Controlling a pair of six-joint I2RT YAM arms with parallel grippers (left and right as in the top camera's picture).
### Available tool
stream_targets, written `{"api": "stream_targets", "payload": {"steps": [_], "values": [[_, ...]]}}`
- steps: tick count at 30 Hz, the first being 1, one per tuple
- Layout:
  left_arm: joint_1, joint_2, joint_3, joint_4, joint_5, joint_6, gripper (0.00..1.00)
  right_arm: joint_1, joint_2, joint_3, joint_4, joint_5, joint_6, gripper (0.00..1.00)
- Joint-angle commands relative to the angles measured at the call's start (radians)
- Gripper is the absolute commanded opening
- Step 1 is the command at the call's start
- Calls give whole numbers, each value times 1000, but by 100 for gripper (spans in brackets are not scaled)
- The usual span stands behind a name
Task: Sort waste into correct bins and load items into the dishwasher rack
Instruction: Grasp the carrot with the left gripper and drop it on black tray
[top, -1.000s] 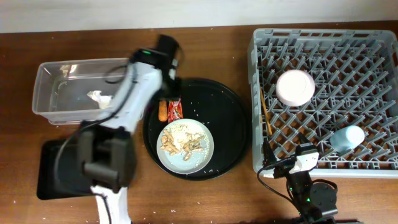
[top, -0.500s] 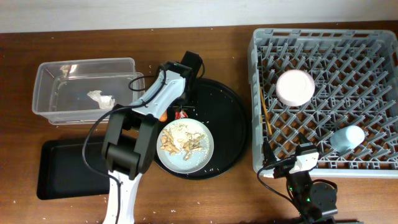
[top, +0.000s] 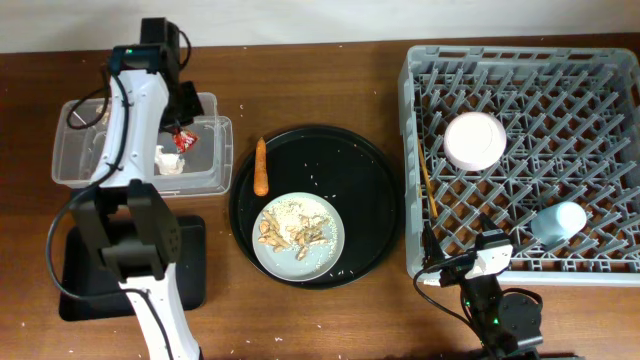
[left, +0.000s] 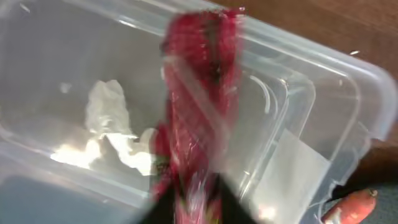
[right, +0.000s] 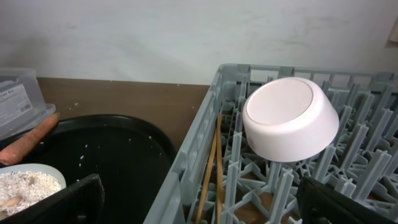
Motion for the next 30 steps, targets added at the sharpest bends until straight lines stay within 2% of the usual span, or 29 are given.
{"api": "stream_targets", "payload": {"steps": [1,4,6,8,11,13,18,19,20,21,25,28,30], "values": [[13,5,34,-56,142,19,67,5,-4,-7,-2,-9,11,98],[-19,-16,167,-217,163,31,62,5,-4,-7,-2,-9,11,98],[-129,-24,148,-274,164,31,60,5,-4,-7,-2,-9,11,98],[-221,-24,78,-251,124,30,59,5,-4,-7,-2,-9,11,98],[-333,-24,-138,-78,84,28,59,5,-4,-7,-2,-9,11,98],[-336,-24,-258,17,55,-16,58,5,-4,-7,-2,-9,11,98],[-321,-24,-482,177,16,-19,54,5,-4,-7,-2,-9,11,98],[-320,-24,-503,192,22,-19,45,5,-4,-7,-2,-9,11,98],[-320,-24,-504,190,32,-19,25,5,-4,-7,-2,-9,11,98],[-320,-30,-499,189,33,-19,19,5,-4,-7,-2,-9,11,98],[-319,-99,-358,108,50,-20,12,5,-4,-7,-2,-9,11,98],[-313,-216,-241,-69,50,-21,9,5,-4,-7,-2,-9,11,98],[-291,-273,-241,-203,-11,-112,4,5,-4,-7,-2,-9,11,98]]}}
